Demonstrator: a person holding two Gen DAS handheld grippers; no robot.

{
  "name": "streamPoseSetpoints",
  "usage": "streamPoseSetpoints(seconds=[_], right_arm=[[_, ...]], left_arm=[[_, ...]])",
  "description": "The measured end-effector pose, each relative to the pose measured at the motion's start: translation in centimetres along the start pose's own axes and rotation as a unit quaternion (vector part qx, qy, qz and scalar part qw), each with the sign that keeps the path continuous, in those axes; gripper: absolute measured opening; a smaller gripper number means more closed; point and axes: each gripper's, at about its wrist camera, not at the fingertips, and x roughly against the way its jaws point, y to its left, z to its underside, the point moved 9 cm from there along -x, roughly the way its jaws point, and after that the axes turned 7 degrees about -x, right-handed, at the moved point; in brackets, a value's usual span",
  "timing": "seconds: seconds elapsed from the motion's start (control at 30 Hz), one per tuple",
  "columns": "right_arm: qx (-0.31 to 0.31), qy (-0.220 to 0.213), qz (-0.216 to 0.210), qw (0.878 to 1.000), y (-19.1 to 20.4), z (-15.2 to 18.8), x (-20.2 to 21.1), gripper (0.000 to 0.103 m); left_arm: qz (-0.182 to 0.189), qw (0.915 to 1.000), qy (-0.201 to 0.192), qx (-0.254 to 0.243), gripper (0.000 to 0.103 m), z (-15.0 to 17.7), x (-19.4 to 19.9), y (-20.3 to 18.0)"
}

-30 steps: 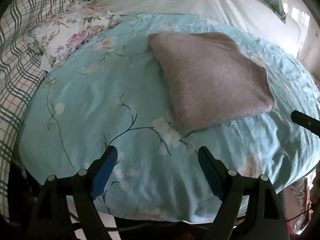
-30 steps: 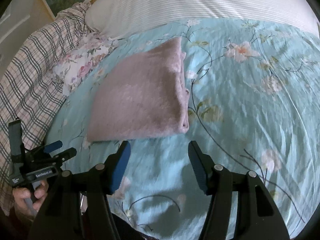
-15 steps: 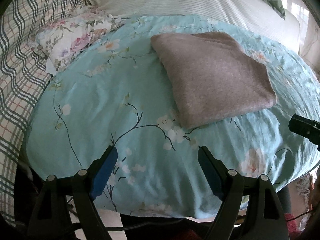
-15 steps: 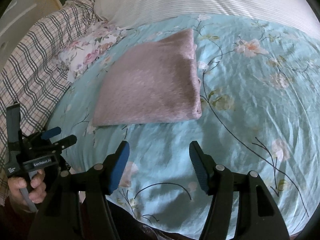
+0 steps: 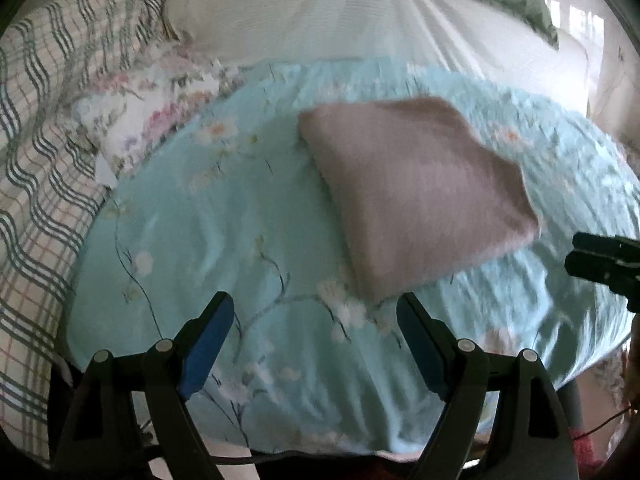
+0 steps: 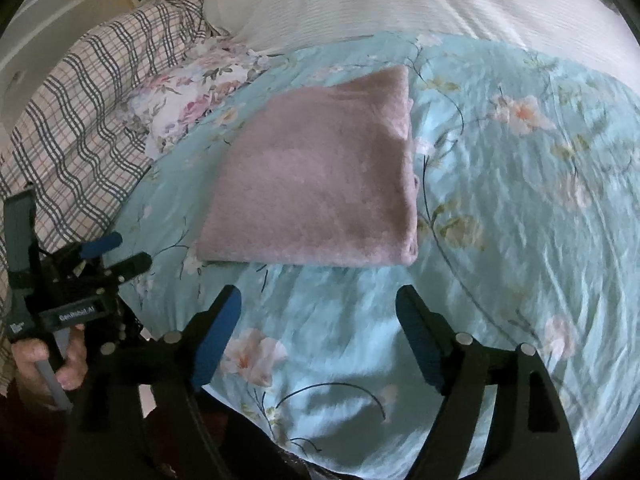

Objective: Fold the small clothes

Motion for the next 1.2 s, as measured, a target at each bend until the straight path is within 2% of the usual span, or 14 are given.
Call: streamPoseSetpoints(seconds=[0.1,0.23,0.37,0.53,0.67,0.87,1.2], right_arm=[[0.005,-0.011,0.002,1.0,-0.1,-1.0,0.4,0.084],[0.004,-0.018,-0.004,1.0,-0.7,-2.6,0.0,0.084],[0.003,-0.023,0.009,1.0,-1.5,-4.8,-1.5,0.084],[-0.034,-0.034,0.002,0.999,-3.1,-8.5,-3.9,0.084],[-0.051,-0.024,0.013,0.998,-4.1,-10.3,-5.7,0.084],[-0.053,-0.021,0.01,0.998,-3.7,-10.3,-5.4,0.084],[-0.035,0.002,-0.002,0.999,-2.0,-7.0,-3.5,0.084]], left_arm=[[0.006,0.9998,-0.016,0.006,0.084,-0.8,0.0,0.1],[0.041,0.9991,0.01,-0.01,0.084,-0.8,-1.3,-1.1],[0.046,0.9987,0.024,-0.001,0.085,-1.3,-2.9,-0.9],[0.048,0.9977,0.044,0.018,0.086,-2.5,-5.4,-0.2],[0.055,0.9968,0.048,0.033,0.086,-3.8,-6.5,0.3],[0.037,0.998,0.045,0.027,0.086,-5.6,-7.0,0.5],[0.001,0.9987,0.051,0.004,0.086,-5.2,-5.9,-0.6]])
